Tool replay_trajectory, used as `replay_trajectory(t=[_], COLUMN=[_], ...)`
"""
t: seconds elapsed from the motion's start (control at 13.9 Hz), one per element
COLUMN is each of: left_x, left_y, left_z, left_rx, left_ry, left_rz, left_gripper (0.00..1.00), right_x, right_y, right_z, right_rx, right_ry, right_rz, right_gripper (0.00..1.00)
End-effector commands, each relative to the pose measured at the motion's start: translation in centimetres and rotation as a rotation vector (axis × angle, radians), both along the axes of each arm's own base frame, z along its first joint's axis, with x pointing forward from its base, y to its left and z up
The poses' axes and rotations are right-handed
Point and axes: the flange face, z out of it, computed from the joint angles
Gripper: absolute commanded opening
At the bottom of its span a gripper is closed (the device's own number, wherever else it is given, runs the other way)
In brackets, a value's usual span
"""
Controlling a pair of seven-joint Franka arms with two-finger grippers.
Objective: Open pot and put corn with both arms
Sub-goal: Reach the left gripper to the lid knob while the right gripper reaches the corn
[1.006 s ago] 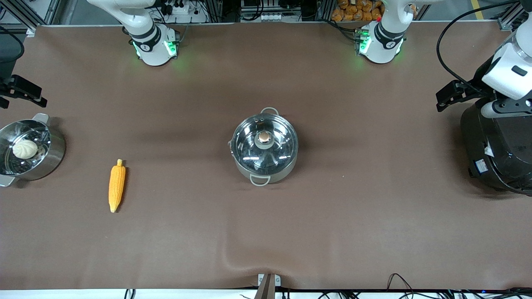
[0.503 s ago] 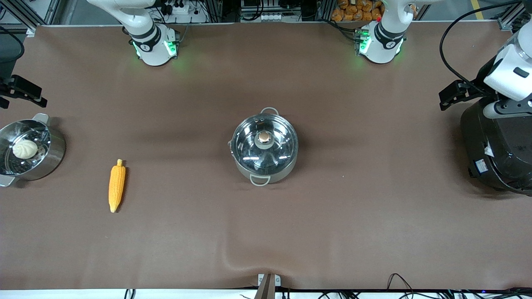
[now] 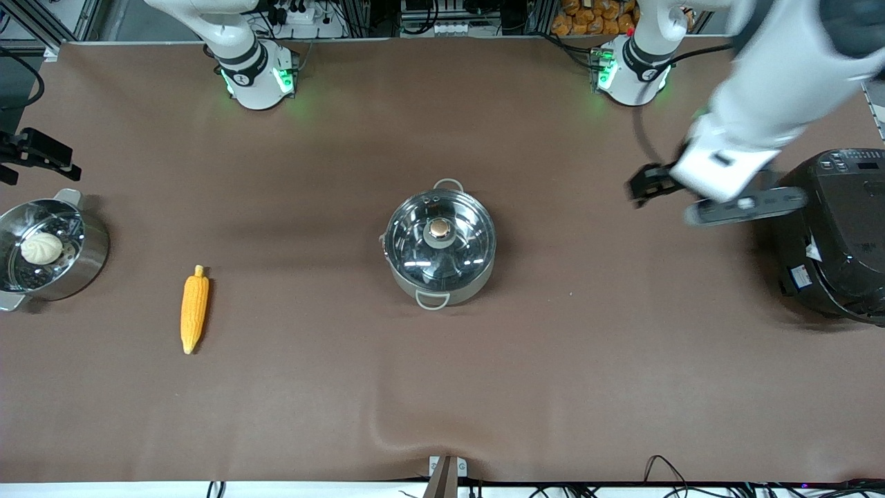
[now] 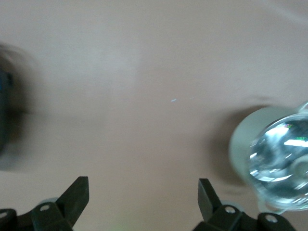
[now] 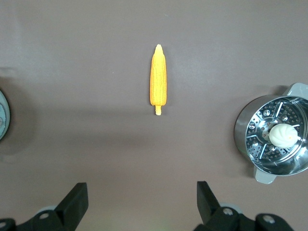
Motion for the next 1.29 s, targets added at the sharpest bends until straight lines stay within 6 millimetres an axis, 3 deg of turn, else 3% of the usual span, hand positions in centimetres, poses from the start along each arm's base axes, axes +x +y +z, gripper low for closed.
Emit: replay_trajectory(t=[0.0,0.29,0.65,0.79,0.93,1.22], left_x=[0.6,-0.3,-2.5,-3.3,-4.3,-5.2], left_y=[-6.4,-15.6,-22.7,-24.8,-26.6,-28.3], left_z=[-1.9,-7.6,-13.5,-15.5,-17.5,-19.9], left_rx=[-0.027,-0.073,-0.075,-0.062,-0.04,-0.034], left_ry=[-0.008,-0.049,-0.061,-0.07,-0.074,-0.08], left_rz=[0.085,0.229,0.312,0.302,0.299,0.278], left_gripper=[1.0,1.0,1.0,1.0,0.92,0.9], right_x=[1.9,6.4,9.4,8.8,8.2,8.7], right_y=[-0.4,0.0,-0.7,-0.6,-0.2,-1.2], right_z=[-1.7,-8.8,-18.7,-23.7,-27.5,-35.2], right_rx=[0.012,0.002,0.0,-0.006,-0.01,-0.029], right_ry=[0.027,0.057,0.078,0.037,0.018,-0.023], right_rz=[0.015,0.04,0.028,0.03,0.036,0.033], right_gripper=[1.0,1.0,1.0,1.0,1.0,1.0])
